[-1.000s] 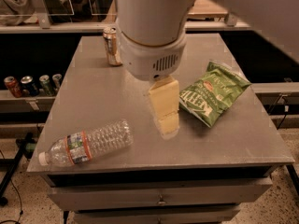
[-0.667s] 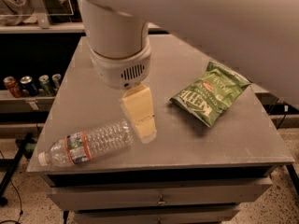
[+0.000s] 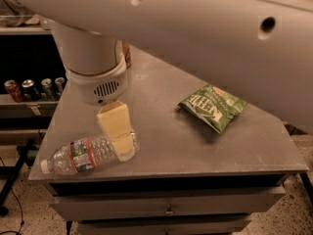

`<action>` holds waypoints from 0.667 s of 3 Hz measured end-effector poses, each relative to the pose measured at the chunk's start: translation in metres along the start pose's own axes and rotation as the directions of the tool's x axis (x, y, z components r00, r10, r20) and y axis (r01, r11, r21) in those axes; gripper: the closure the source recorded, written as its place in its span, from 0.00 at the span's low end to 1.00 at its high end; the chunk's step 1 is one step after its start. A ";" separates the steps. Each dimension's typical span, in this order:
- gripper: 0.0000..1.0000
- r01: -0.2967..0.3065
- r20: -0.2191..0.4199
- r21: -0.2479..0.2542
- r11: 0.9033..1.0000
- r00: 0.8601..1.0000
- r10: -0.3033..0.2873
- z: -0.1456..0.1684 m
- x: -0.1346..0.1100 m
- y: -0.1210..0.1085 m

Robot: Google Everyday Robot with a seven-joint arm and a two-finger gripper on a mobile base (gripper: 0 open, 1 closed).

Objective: Place water bottle upright

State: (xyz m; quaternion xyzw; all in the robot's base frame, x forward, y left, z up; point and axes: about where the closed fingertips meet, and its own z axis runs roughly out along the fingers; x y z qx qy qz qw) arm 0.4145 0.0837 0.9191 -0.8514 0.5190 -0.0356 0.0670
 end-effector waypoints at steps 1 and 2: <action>0.00 -0.017 0.013 -0.004 1.000 1.000 0.017 -0.001 -0.008 -0.001; 0.00 -0.035 0.001 -0.043 0.998 0.999 0.035 0.013 -0.020 -0.004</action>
Offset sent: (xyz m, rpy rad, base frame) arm -0.0041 0.0286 -0.0381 -0.0848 0.1184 -0.0608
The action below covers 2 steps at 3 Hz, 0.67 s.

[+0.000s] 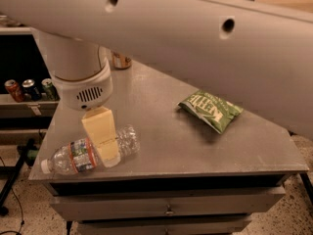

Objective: Place water bottle upright

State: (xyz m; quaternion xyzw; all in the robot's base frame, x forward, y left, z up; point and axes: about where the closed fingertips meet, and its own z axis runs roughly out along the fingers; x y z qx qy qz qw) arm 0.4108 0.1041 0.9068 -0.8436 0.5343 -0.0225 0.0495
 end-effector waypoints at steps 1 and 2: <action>0.00 -0.044 -0.014 -0.047 0.998 0.999 0.043 0.017 -0.010 -0.004; 0.00 -0.110 -0.019 -0.061 0.992 0.994 0.109 0.036 -0.016 -0.010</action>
Offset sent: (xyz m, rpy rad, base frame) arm 0.0083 0.0226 -0.0611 -0.0677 0.0979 -0.1955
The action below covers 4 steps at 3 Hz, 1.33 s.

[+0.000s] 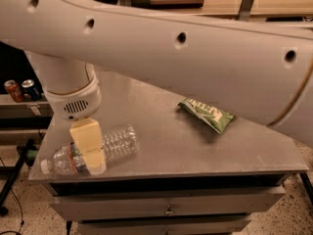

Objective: Place water bottle upright

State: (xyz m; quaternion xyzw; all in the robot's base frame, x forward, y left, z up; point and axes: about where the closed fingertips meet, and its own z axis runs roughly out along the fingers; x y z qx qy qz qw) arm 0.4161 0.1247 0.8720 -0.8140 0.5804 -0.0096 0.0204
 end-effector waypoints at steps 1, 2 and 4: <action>0.00 -0.036 0.011 0.000 0.999 0.999 0.036 0.017 0.000 -0.002; 0.00 -0.061 0.020 0.001 0.998 0.998 0.061 0.030 0.002 -0.002; 0.41 -0.075 0.030 0.003 0.997 0.997 0.075 0.038 0.007 -0.002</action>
Offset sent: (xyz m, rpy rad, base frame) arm 0.0031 -0.0060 -0.0439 0.0227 0.0165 -0.0909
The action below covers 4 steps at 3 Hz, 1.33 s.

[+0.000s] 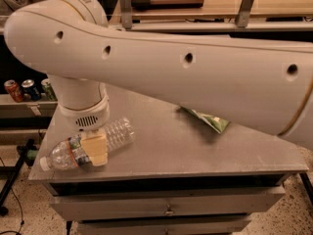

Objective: Place water bottle upright

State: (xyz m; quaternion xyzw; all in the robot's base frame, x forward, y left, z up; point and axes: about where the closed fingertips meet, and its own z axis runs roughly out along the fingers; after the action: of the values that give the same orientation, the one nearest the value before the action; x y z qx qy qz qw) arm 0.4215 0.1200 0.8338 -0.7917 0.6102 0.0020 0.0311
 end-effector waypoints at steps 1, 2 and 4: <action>0.64 0.005 -0.002 -0.004 1.000 1.000 -0.005 -0.001 0.001 -0.001; 0.88 0.011 -0.001 -0.001 1.000 1.000 -0.011 -0.008 0.002 -0.002; 1.00 0.084 0.137 0.061 0.995 0.986 -0.092 -0.041 -0.003 -0.016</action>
Offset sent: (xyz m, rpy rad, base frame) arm 0.0028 -0.0056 0.0175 -0.0061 0.0005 0.0174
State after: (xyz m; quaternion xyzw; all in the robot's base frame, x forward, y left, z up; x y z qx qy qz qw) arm 0.4351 0.1253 0.8759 -0.8145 0.5709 0.0393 0.0959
